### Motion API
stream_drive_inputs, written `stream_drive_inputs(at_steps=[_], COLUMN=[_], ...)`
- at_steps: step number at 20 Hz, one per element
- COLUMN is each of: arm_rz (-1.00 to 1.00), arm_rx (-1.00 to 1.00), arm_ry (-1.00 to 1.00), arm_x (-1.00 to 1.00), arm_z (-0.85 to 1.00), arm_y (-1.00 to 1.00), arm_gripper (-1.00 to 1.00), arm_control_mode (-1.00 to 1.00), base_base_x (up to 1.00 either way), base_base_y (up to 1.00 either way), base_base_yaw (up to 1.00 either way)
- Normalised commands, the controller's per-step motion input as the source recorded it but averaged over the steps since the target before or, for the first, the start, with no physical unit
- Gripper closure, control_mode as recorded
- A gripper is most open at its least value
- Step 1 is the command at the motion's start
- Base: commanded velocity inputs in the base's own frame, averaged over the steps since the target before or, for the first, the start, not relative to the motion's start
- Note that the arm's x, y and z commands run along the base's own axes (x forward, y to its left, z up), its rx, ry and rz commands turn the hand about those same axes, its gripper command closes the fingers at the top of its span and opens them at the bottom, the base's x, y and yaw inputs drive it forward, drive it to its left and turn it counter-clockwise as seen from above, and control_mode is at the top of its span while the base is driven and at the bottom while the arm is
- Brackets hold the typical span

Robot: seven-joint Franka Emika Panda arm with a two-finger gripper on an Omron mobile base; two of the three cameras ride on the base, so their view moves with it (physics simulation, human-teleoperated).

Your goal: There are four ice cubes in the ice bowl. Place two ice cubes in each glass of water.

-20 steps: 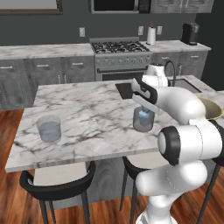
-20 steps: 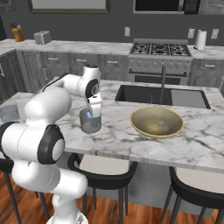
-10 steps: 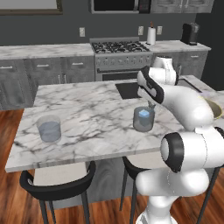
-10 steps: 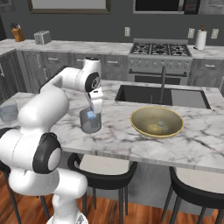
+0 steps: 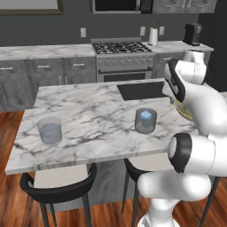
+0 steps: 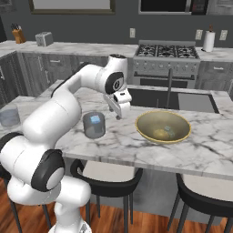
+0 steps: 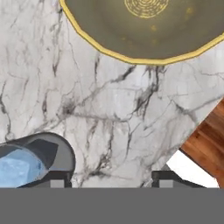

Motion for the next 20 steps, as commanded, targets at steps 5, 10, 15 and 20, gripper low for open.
stream_drive_inputs(at_steps=[5,10,15,20], arm_rz=[0.18,0.38,0.41,0.52], arm_rx=[0.0,0.0,-0.09,-0.06], arm_ry=[0.05,0.0,0.01,0.0], arm_x=[-0.12,-0.1,0.01,-0.06], arm_z=[0.04,0.0,-0.06,-0.27], arm_y=[-0.86,-0.35,0.17,-0.01], arm_gripper=[-1.0,-1.0,-1.0,-1.0], arm_control_mode=[-1.0,-1.0,-1.0,-1.0], base_base_x=[0.0,0.0,0.0,0.0], base_base_y=[0.0,0.0,0.0,0.0], base_base_yaw=[0.0,0.0,0.0,0.0])
